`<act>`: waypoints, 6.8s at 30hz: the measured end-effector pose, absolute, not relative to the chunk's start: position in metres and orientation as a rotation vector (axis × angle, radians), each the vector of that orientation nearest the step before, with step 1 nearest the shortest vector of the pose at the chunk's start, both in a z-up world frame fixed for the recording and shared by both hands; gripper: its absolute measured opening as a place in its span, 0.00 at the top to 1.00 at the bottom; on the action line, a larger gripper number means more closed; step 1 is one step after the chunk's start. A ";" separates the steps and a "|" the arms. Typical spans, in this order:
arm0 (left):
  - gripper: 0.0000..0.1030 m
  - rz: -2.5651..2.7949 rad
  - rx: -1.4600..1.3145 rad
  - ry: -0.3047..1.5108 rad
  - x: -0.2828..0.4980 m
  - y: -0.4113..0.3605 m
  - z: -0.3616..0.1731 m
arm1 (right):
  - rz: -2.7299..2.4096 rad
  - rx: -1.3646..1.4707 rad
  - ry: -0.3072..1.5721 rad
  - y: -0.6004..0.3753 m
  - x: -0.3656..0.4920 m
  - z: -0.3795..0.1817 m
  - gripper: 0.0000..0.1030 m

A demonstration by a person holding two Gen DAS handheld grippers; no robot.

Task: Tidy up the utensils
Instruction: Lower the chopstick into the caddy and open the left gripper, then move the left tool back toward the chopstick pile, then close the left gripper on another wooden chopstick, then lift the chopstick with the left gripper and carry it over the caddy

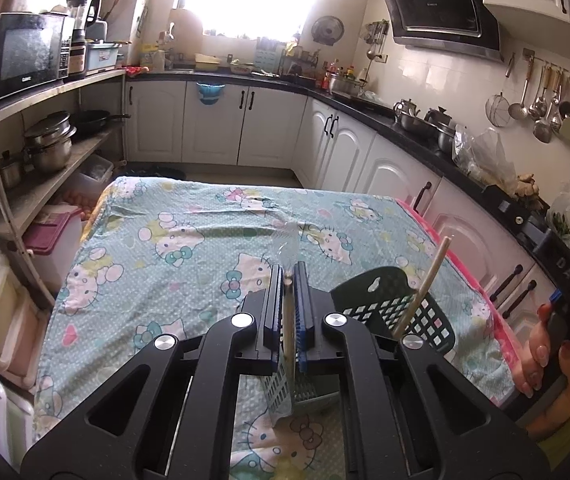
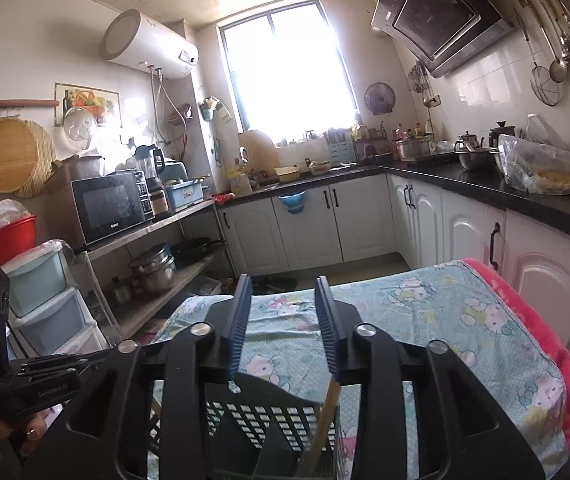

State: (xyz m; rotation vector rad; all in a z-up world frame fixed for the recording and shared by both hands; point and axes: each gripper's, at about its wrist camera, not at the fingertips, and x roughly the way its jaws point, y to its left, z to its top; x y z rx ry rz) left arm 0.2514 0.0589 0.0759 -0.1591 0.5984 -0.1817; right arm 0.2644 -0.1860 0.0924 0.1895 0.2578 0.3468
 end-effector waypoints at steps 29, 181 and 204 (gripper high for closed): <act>0.10 -0.170 -0.252 0.562 0.198 0.078 0.081 | 0.268 0.178 0.281 -0.235 0.198 0.102 0.38; 0.97 -0.156 -0.306 0.844 0.183 0.045 -0.021 | 0.409 0.264 0.700 -0.257 0.191 -0.026 0.99; 0.97 -0.273 -0.299 0.622 0.170 0.026 0.074 | 0.495 0.211 0.477 -0.253 0.153 0.057 0.99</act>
